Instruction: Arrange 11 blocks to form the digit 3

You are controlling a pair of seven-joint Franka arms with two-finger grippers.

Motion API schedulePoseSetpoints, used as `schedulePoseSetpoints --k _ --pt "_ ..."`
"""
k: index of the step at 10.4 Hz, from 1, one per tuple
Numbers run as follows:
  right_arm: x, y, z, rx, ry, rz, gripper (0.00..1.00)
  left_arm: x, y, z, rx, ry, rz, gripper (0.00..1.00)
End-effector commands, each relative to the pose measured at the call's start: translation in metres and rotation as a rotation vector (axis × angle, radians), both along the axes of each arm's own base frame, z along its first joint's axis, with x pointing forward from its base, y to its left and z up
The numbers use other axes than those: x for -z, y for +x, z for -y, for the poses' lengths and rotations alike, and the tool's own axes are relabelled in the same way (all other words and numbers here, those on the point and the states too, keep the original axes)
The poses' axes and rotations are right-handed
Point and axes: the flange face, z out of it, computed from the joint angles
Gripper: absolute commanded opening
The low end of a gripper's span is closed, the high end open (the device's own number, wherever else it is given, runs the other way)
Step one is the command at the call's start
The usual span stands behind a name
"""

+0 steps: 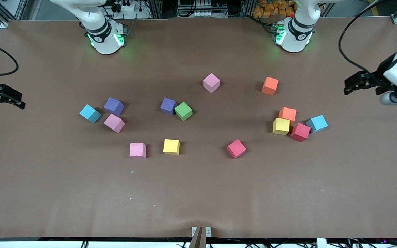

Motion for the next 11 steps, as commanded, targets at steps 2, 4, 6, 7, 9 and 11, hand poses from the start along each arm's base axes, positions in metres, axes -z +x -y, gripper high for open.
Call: schedulePoseSetpoints --k 2,4,6,7,9,11 --pt "0.045 0.024 -0.02 -0.037 -0.011 -0.076 1.0 0.034 -0.009 0.071 -0.054 -0.012 -0.017 1.0" --pt "0.073 0.033 -0.021 -0.039 -0.009 -0.117 1.0 0.06 -0.019 0.113 -0.157 -0.03 -0.042 1.0" --pt "0.087 0.038 -0.032 -0.069 0.0 -0.146 1.0 0.1 -0.043 0.175 -0.282 0.017 -0.084 1.0" --pt "0.088 0.036 -0.048 -0.133 0.001 -0.158 1.0 0.122 -0.055 0.202 -0.335 0.029 -0.086 1.0" --pt "0.086 0.028 -0.075 -0.182 0.0 -0.206 1.0 0.163 -0.083 0.244 -0.397 0.038 -0.07 1.0" --pt "0.097 0.032 -0.083 -0.187 -0.002 -0.208 1.0 0.196 -0.106 0.269 -0.453 0.049 -0.081 1.0"
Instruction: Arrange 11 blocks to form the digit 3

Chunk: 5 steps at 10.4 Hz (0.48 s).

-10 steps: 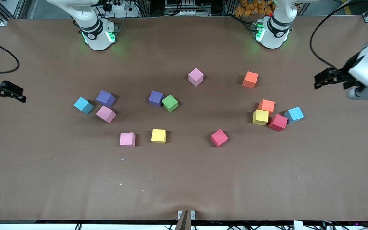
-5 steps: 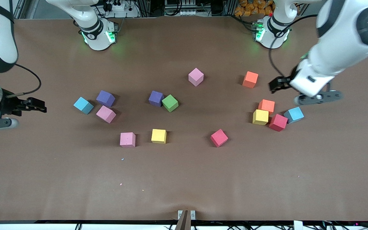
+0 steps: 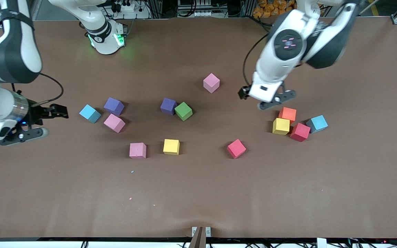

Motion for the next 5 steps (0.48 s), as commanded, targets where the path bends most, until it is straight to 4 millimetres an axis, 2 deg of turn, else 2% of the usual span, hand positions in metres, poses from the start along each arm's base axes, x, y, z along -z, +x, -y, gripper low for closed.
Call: schedulePoseSetpoints --k 1,2,5 --pt "0.016 0.009 -0.002 -0.007 -0.001 -0.009 1.0 0.026 -0.02 0.013 -0.116 -0.025 -0.014 1.0" --pt "0.03 0.013 -0.012 -0.02 0.004 -0.017 1.0 0.035 -0.025 0.02 -0.228 -0.08 -0.044 1.0" --pt "0.054 0.007 -0.022 -0.016 0.041 -0.077 1.0 0.076 -0.05 0.049 -0.301 -0.095 -0.04 1.0"
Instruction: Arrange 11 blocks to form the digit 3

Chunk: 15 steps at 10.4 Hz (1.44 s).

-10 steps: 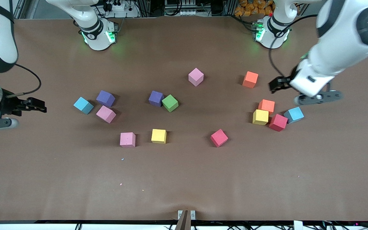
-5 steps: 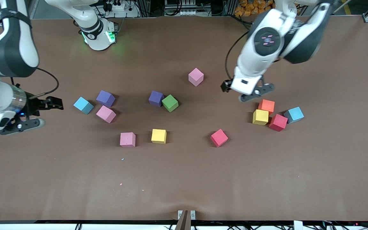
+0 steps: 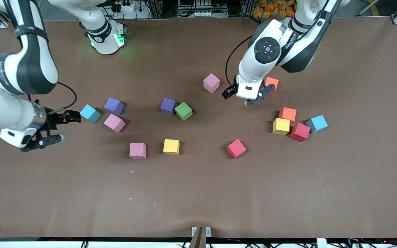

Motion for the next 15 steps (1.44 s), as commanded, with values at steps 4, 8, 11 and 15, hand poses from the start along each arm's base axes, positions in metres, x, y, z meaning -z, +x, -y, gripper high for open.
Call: schedulePoseSetpoints --k 4,8,11,15 --pt "0.015 -0.008 -0.047 -0.07 0.034 0.006 1.0 0.062 -0.031 0.039 -0.025 0.007 -0.05 1.0" --pt "0.016 -0.026 -0.146 -0.322 0.062 0.059 1.0 0.089 -0.05 0.041 -0.073 0.021 -0.067 1.0" --pt "0.025 -0.04 -0.189 -0.671 0.133 0.087 1.0 0.107 -0.083 0.056 -0.133 -0.007 -0.081 1.0" --pt "0.075 -0.067 -0.238 -1.042 0.177 0.183 1.0 0.13 -0.108 0.075 -0.176 -0.016 -0.068 1.0"
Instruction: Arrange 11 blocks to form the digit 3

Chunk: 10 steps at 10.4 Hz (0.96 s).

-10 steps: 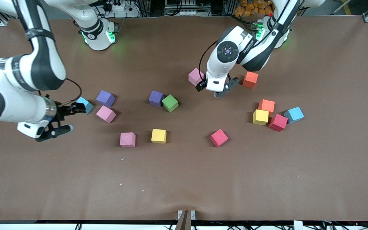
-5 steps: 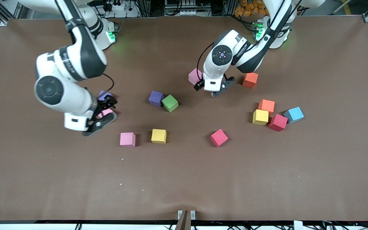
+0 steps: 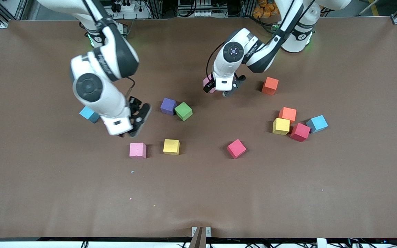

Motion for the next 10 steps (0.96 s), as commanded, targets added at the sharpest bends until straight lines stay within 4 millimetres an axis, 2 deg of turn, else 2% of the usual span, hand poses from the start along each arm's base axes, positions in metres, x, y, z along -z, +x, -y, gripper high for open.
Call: schedulePoseSetpoints --k 1,3,6,9,10 --pt "0.024 -0.018 -0.007 -0.126 0.008 0.003 1.0 0.012 -0.012 0.007 -0.024 -0.002 -0.013 1.0" --pt "0.032 -0.038 -0.035 -0.182 0.007 0.007 1.0 0.022 -0.017 0.009 -0.025 0.008 -0.024 1.0" --pt "0.067 -0.071 -0.056 -0.248 0.008 0.015 1.0 0.036 -0.025 0.01 -0.015 0.021 -0.036 1.0" --pt "0.109 -0.105 -0.053 -0.249 0.014 0.03 1.0 0.043 -0.025 0.011 -0.022 0.017 -0.033 1.0" --pt "0.121 -0.115 -0.05 -0.2 0.018 0.015 1.0 0.044 -0.026 0.012 -0.02 0.014 -0.029 0.8"
